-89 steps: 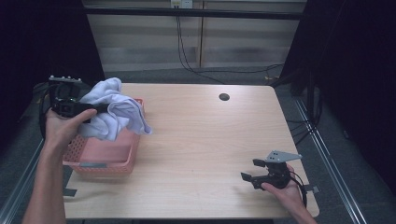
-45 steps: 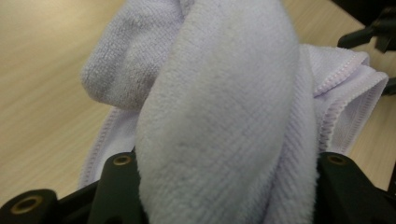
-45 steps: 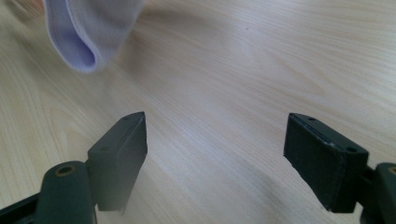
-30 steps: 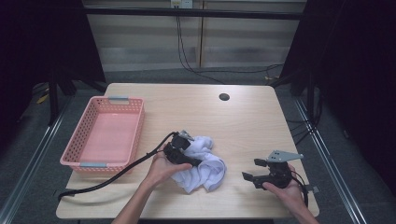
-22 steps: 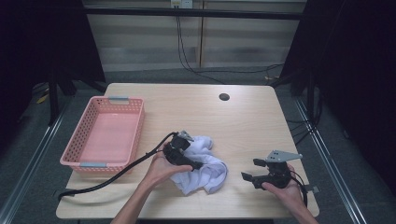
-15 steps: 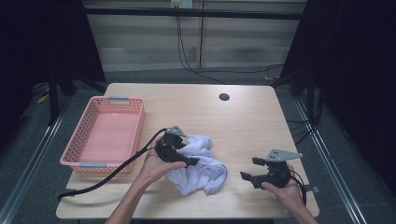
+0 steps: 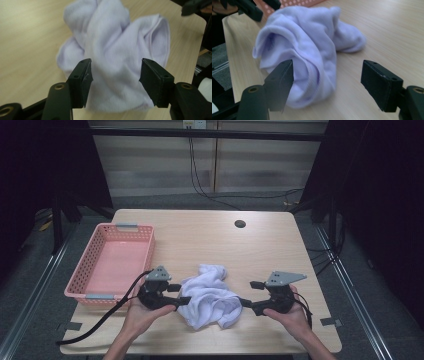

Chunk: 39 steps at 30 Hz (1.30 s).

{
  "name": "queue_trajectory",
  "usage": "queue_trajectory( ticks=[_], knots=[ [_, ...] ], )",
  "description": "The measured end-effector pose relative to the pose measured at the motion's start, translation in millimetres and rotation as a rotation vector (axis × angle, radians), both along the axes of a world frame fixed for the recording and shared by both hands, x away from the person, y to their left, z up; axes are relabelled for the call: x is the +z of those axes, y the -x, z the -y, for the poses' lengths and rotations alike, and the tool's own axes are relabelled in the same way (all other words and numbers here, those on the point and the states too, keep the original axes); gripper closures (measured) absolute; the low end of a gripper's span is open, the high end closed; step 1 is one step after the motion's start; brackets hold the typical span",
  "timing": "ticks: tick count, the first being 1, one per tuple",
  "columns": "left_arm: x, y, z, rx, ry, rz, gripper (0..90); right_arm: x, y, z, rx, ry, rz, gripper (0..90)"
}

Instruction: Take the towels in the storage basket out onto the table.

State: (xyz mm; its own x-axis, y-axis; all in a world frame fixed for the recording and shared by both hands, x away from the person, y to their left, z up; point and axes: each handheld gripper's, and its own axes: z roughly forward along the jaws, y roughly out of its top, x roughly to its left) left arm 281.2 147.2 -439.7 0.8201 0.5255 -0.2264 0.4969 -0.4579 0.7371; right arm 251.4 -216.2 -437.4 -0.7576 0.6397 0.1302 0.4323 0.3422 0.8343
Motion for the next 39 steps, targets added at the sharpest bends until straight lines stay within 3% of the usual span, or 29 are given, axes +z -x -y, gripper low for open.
queue_trajectory(
  ticks=[2, 3, 6, 9, 12, 13, 15, 20, 21, 24, 25, 26, 27, 28, 29, 30, 31, 38, 39],
  knots=[
    [-20.7, -0.3, 2.5, 0.034, 0.001, -0.018, 41.3, 3.4, -10.2, -22.4, 0.053, -0.003, 0.007, 30.5],
    [-23.6, -2.8, 5.3, 0.036, -0.004, -0.014, 41.7, 3.7, -14.3, -29.9, 0.066, 0.002, 0.007, 31.4],
    [-22.4, -6.1, 7.6, 0.040, 0.014, 0.022, 68.8, 4.3, -25.0, -48.9, 0.099, 0.012, 0.008, 32.3],
    [-8.5, -14.0, 13.6, 0.028, 0.061, 0.043, 80.2, 4.7, -32.8, -65.2, 0.133, 0.001, 0.005, 32.9],
    [1.4, -15.9, 19.1, 0.018, 0.083, 0.071, 81.0, 7.4, -33.6, -72.8, 0.158, 0.005, 0.013, 34.5],
    [13.4, -18.6, 26.8, -0.004, 0.115, 0.085, 81.6, 9.4, -33.2, -74.0, 0.162, 0.001, 0.021, 34.3],
    [21.6, -21.0, 35.0, -0.020, 0.121, 0.100, 82.3, 13.6, -32.6, -74.0, 0.160, 0.002, 0.038, 34.3],
    [39.5, -24.7, 57.5, -0.062, 0.147, 0.123, 83.1, 20.8, -34.2, -68.5, 0.138, -0.030, 0.056, 37.6],
    [44.6, -29.8, 69.1, -0.078, 0.156, 0.121, 83.1, 20.4, -33.4, -66.8, 0.142, -0.011, 0.071, 48.4],
    [46.5, -37.0, 76.7, -0.079, 0.165, 0.120, 82.1, 20.7, -31.0, -60.3, 0.106, 0.000, 0.090, 69.6],
    [46.5, -37.0, 76.7, -0.079, 0.165, 0.120, 79.6, 20.7, -31.0, -60.3, 0.106, 0.000, 0.090, 69.6],
    [46.7, -40.4, 76.3, -0.071, 0.197, 0.116, 70.9, 26.0, -32.8, -48.7, 0.075, -0.014, 0.082, 79.8],
    [47.2, -41.5, 75.2, -0.051, 0.217, 0.109, 70.9, 26.0, -32.8, -48.7, 0.075, -0.014, 0.082, 79.8],
    [47.1, -41.6, 74.2, -0.046, 0.226, 0.113, 63.7, 29.5, -33.6, -42.5, 0.051, -0.026, 0.089, 81.1],
    [46.1, -38.0, 73.2, -0.036, 0.198, 0.112, 52.2, 35.6, -36.3, -29.2, 0.000, -0.043, 0.092, 81.4],
    [46.1, -38.0, 73.2, -0.036, 0.198, 0.112, 49.8, 35.6, -36.3, -29.2, 0.000, -0.043, 0.092, 81.4],
    [44.4, -30.6, 70.9, -0.045, 0.180, 0.125, 49.7, 36.8, -40.5, -15.2, -0.035, -0.060, 0.086, 81.3],
    [27.8, 0.3, 54.5, -0.075, 0.175, 0.126, 56.8, 24.0, -51.8, 14.6, -0.148, -0.072, 0.047, 81.1],
    [21.2, 4.6, 53.3, -0.076, 0.155, 0.120, 56.8, 21.2, -54.2, 18.5, -0.171, -0.079, 0.036, 81.0]
  ],
)
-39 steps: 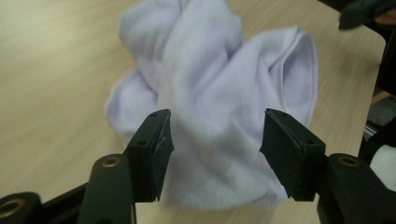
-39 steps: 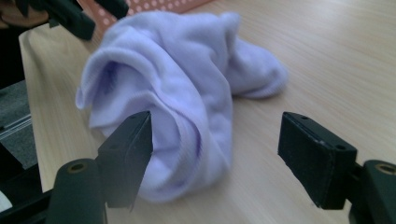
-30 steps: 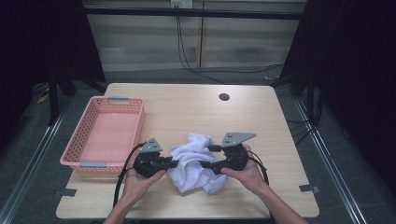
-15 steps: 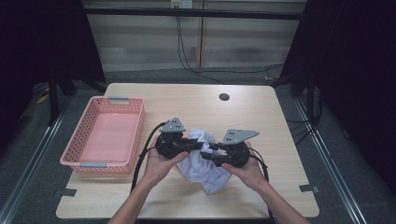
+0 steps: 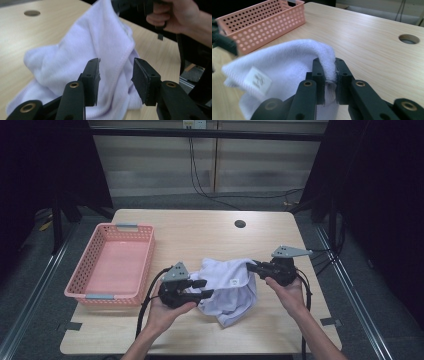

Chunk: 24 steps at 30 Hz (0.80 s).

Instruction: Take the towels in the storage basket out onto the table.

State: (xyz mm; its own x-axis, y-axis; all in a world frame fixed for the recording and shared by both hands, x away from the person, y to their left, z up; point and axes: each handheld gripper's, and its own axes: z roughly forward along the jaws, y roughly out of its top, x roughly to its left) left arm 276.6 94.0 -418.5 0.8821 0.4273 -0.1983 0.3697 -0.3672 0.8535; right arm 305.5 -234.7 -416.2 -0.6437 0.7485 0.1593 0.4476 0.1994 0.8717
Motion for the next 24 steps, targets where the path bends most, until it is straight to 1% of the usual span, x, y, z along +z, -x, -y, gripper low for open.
queue_trajectory(
  ticks=[1, 3, 4, 5, 6, 7, 8, 9, 10, 11, 12, 13, 14, 15, 16, 17, 18, 19, 20, 21, 22, 23, 24],
  knots=[
    [-4.1, 0.6, 1.6, -0.004, -0.011, -0.012, 56.2, -0.8, -1.1, 0.9, 0.004, -0.001, -0.004, 80.9],
    [-13.6, -3.2, 6.3, 0.000, -0.010, -0.025, 53.6, -2.8, -3.1, 0.3, 0.009, -0.019, -0.014, 80.6],
    [-15.7, -5.1, 8.7, 0.001, -0.016, -0.036, 53.0, -4.1, -2.7, -2.2, 0.023, -0.011, -0.020, 79.8],
    [-15.7, -5.1, 8.7, 0.001, -0.016, -0.036, 54.5, -4.1, -2.7, -2.2, 0.023, -0.011, -0.020, 79.8],
    [-18.2, -10.3, 11.9, 0.020, -0.014, -0.024, 64.6, -5.8, -0.1, -7.0, 0.046, 0.009, -0.019, 76.0],
    [-18.1, -13.2, 11.6, 0.021, 0.005, -0.022, 71.2, -6.2, 0.8, -8.6, 0.053, 0.014, -0.019, 72.0],
    [-18.1, -13.2, 11.6, 0.021, 0.005, -0.022, 75.5, -6.2, 0.8, -8.6, 0.053, 0.014, -0.019, 72.0],
    [-17.2, -16.8, 10.8, 0.031, 0.026, -0.028, 75.5, -5.9, 2.2, -10.2, 0.061, 0.026, -0.015, 64.0],
    [-14.8, -18.9, 9.2, 0.038, 0.042, -0.023, 79.7, -2.3, 5.5, -12.1, 0.076, 0.039, 0.002, 48.0],
    [-11.0, -21.2, 8.0, 0.042, 0.040, -0.010, 80.7, -0.4, 6.1, -12.0, 0.079, 0.036, 0.012, 44.5],
    [-11.0, -21.2, 8.0, 0.042, 0.040, -0.010, 80.8, 1.7, 6.5, -11.6, 0.083, 0.030, 0.019, 41.8],
    [-5.4, -24.0, 7.7, 0.035, 0.056, 0.002, 80.8, 5.4, 6.7, -11.2, 0.085, 0.027, 0.028, 38.2],
    [-5.4, -24.0, 7.7, 0.035, 0.056, 0.002, 81.2, 5.4, 6.7, -11.2, 0.085, 0.027, 0.028, 38.2],
    [-1.0, -26.4, 8.9, 0.041, 0.072, 0.007, 81.2, 7.5, 7.1, -11.2, 0.086, 0.025, 0.034, 36.5],
    [4.1, -29.2, 12.7, 0.025, 0.081, 0.013, 81.3, 12.1, 8.6, -13.5, 0.109, 0.016, 0.053, 34.2],
    [6.2, -30.0, 15.0, 0.019, 0.077, 0.014, 81.7, 13.6, 9.2, -15.6, 0.118, 0.015, 0.059, 33.2],
    [9.5, -31.5, 18.5, 0.002, 0.074, 0.018, 81.7, 14.6, 9.7, -17.5, 0.125, 0.014, 0.063, 32.8],
    [11.4, -31.6, 20.9, -0.007, 0.072, 0.017, 81.9, 15.3, 10.1, -21.1, 0.147, 0.010, 0.066, 32.8],
    [13.4, -31.6, 24.1, -0.016, 0.064, 0.028, 83.5, 15.2, 10.2, -23.4, 0.158, 0.012, 0.070, 33.1],
    [13.4, -31.6, 24.1, -0.016, 0.064, 0.028, 83.8, 15.2, 10.2, -23.4, 0.158, 0.012, 0.070, 33.1],
    [15.1, -32.0, 29.5, -0.021, 0.049, 0.032, 83.9, 12.6, 10.2, -30.6, 0.199, 0.020, 0.059, 38.4],
    [15.1, -32.0, 29.5, -0.021, 0.049, 0.032, 83.7, 12.6, 10.2, -30.6, 0.199, 0.020, 0.059, 38.4],
    [13.8, -33.7, 30.9, -0.020, 0.051, 0.028, 81.9, 9.6, 11.4, -34.9, 0.221, 0.032, 0.055, 69.0]
  ],
)
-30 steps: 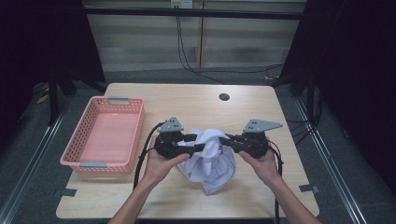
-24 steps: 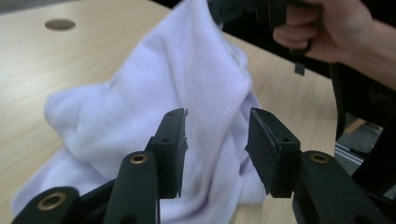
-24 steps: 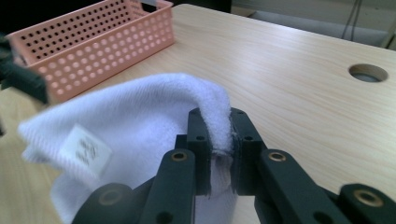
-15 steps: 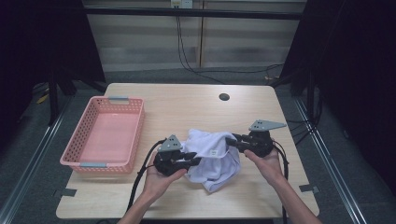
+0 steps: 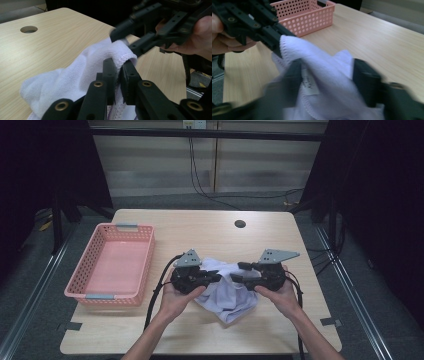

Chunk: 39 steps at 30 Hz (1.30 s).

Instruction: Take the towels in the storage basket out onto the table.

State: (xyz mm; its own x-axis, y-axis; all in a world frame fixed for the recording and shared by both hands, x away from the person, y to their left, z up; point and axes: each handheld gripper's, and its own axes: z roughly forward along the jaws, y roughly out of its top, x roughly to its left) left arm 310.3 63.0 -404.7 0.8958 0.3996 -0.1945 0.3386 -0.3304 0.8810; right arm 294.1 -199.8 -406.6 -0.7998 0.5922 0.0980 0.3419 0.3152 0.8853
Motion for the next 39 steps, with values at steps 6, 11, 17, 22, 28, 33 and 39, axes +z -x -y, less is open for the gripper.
queue_trajectory(
  ticks=[6, 11, 17, 22, 28, 33, 39],
  knots=[
    [-2.7, 7.9, -15.7, 0.052, 0.002, -0.002, 56.8, 5.1, -1.3, 14.0, -0.068, -0.042, -0.006, 88.3],
    [-11.2, 29.2, -18.5, 0.003, -0.001, 0.020, 62.8, 2.4, -8.0, 29.3, -0.130, -0.072, -0.021, 88.3],
    [-28.4, 21.2, -1.8, 0.001, -0.057, -0.001, 56.0, -2.3, -11.3, 27.9, -0.126, -0.071, -0.039, 88.0],
    [-36.2, 12.3, -3.3, -0.009, 0.006, -0.053, 84.3, -5.5, -12.7, 27.1, -0.123, -0.065, -0.052, 87.9],
    [7.5, 10.1, -23.2, 0.040, 0.078, 0.040, 87.7, 18.3, -25.1, 44.0, -0.169, -0.100, -0.010, 88.2],
    [57.8, 6.7, -32.1, 0.058, 0.152, 0.122, 87.8, 53.7, -39.1, 47.5, -0.198, -0.102, 0.047, 88.3],
    [110.2, 18.2, -45.5, 0.069, 0.205, 0.220, 87.8, 111.5, -71.6, 57.0, -0.279, -0.102, 0.119, 88.5]
  ],
)
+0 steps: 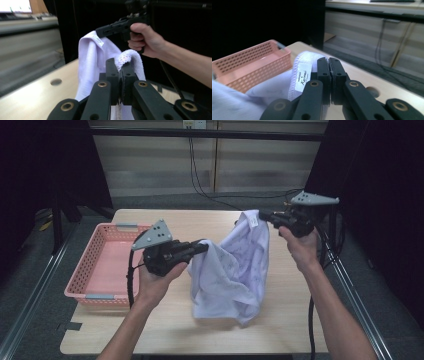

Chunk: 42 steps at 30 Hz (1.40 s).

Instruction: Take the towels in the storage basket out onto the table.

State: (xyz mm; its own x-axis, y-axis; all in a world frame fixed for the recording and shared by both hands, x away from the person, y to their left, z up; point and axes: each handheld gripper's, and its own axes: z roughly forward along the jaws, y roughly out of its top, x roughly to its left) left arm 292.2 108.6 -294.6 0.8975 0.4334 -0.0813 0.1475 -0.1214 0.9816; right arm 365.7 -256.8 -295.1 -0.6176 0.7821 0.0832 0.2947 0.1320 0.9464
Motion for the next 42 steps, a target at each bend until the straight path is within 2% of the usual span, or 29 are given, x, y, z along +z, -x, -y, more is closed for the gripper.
queue_trajectory(
  ticks=[1, 2, 4, 6, 7, 8, 10, 11, 12, 13, 15, 16, 17, 20, 21, 22, 23, 25, 26, 27, 29, 30, 32, 33, 37, 38, 39, 40, 42],
  knots=[
    [11.9, 3.9, -7.1, 0.001, 0.027, 0.028, 87.8, 6.9, -4.3, 2.5, -0.018, 0.002, 0.010, 88.5],
    [11.9, 3.9, -7.1, 0.001, 0.027, 0.028, 87.8, 6.9, -4.3, 2.5, -0.018, 0.002, 0.010, 88.5],
    [27.6, 10.8, -21.1, 0.028, 0.053, 0.058, 87.9, 25.3, -16.5, 13.8, -0.064, 0.000, 0.033, 88.6],
    [29.4, 12.8, -25.3, 0.037, 0.046, 0.062, 87.8, 29.3, -20.0, 17.8, -0.085, -0.002, 0.043, 88.6],
    [25.6, 16.1, -30.6, 0.030, 0.050, 0.052, 87.8, 30.6, -28.2, 27.4, -0.122, 0.009, 0.040, 88.6],
    [25.6, 16.1, -30.6, 0.030, 0.050, 0.052, 87.7, 26.3, -32.4, 32.8, -0.136, 0.010, 0.034, 88.4],
    [12.6, 18.2, -31.4, 0.012, 0.019, 0.027, 87.0, 18.6, -36.8, 37.6, -0.149, 0.020, 0.018, 86.9],
    [0.3, 17.3, -30.2, 0.005, -0.014, -0.018, 83.0, 7.8, -41.3, 41.9, -0.162, 0.029, -0.011, 76.8],
    [-20.0, 13.3, -27.8, 0.028, -0.072, -0.059, 73.3, -17.6, -47.7, 46.5, -0.197, 0.072, -0.076, 58.3],
    [-20.0, 13.3, -27.8, 0.028, -0.072, -0.059, 69.6, -29.7, -48.4, 48.6, -0.203, 0.079, -0.097, 56.3],
    [-43.6, 6.1, -27.0, 0.037, -0.092, -0.124, 62.1, -49.1, -45.9, 50.7, -0.202, 0.077, -0.125, 50.4],
    [-53.9, 2.4, -27.4, 0.050, -0.109, -0.148, 62.1, -49.1, -45.9, 50.7, -0.202, 0.077, -0.125, 50.4],
    [-65.7, -1.7, -28.0, 0.059, -0.126, -0.180, 56.6, -56.1, -43.1, 50.4, -0.201, 0.084, -0.136, 49.0],
    [-88.2, -7.5, -31.9, 0.076, -0.155, -0.229, 52.6, -72.2, -26.3, 43.5, -0.142, 0.074, -0.158, 47.9],
    [-101.9, -11.1, -34.6, 0.090, -0.160, -0.254, 57.3, -81.1, -12.5, 35.1, -0.096, 0.054, -0.164, 47.9],
    [-101.9, -11.1, -34.6, 0.090, -0.160, -0.254, 59.5, -81.1, -12.5, 35.1, -0.096, 0.054, -0.164, 47.9],
    [-108.7, -13.5, -34.6, 0.092, -0.159, -0.274, 59.2, -93.4, 4.0, 20.5, -0.051, 0.072, -0.183, 47.9],
    [-125.6, -17.9, -31.1, 0.090, -0.171, -0.312, 58.2, -106.7, 22.5, 4.7, 0.009, 0.066, -0.202, 47.1],
    [-125.6, -17.9, -31.1, 0.090, -0.171, -0.312, 60.6, -106.7, 22.5, 4.7, 0.009, 0.066, -0.202, 47.1],
    [-132.6, -19.4, -28.5, 0.089, -0.159, -0.320, 68.7, -120.3, 40.8, -10.8, 0.067, 0.078, -0.216, 46.1],
    [-135.7, -21.0, -26.3, 0.083, -0.143, -0.334, 78.0, -125.1, 47.2, -16.8, 0.091, 0.072, -0.227, 45.9],
    [-136.3, -23.4, -19.0, 0.072, -0.160, -0.336, 82.2, -136.0, 64.7, -33.9, 0.148, 0.081, -0.228, 45.2],
    [-133.8, -23.9, -14.0, 0.062, -0.163, -0.325, 83.8, -138.8, 69.3, -39.0, 0.170, 0.063, -0.234, 45.4],
    [-132.1, -24.1, -10.6, 0.053, -0.153, -0.321, 83.8, -142.7, 74.2, -48.6, 0.214, 0.063, -0.253, 45.3],
    [-132.1, -28.5, -1.6, 0.054, -0.140, -0.319, 86.3, -158.2, 84.6, -80.3, 0.316, 0.097, -0.270, 45.8],
    [-135.4, -30.7, -0.5, 0.059, -0.144, -0.327, 86.3, -170.2, 85.6, -95.4, 0.358, 0.139, -0.294, 45.9],
    [-135.4, -30.7, -0.5, 0.059, -0.144, -0.327, 86.2, -170.2, 85.6, -95.4, 0.358, 0.139, -0.294, 45.9],
    [-138.3, -31.1, -1.3, 0.067, -0.145, -0.334, 85.7, -182.7, 85.4, -107.8, 0.400, 0.160, -0.330, 46.5],
    [-141.1, -32.3, -4.7, 0.082, -0.144, -0.344, 82.9, -191.2, 85.1, -116.0, 0.422, 0.163, -0.355, 47.7]
  ],
)
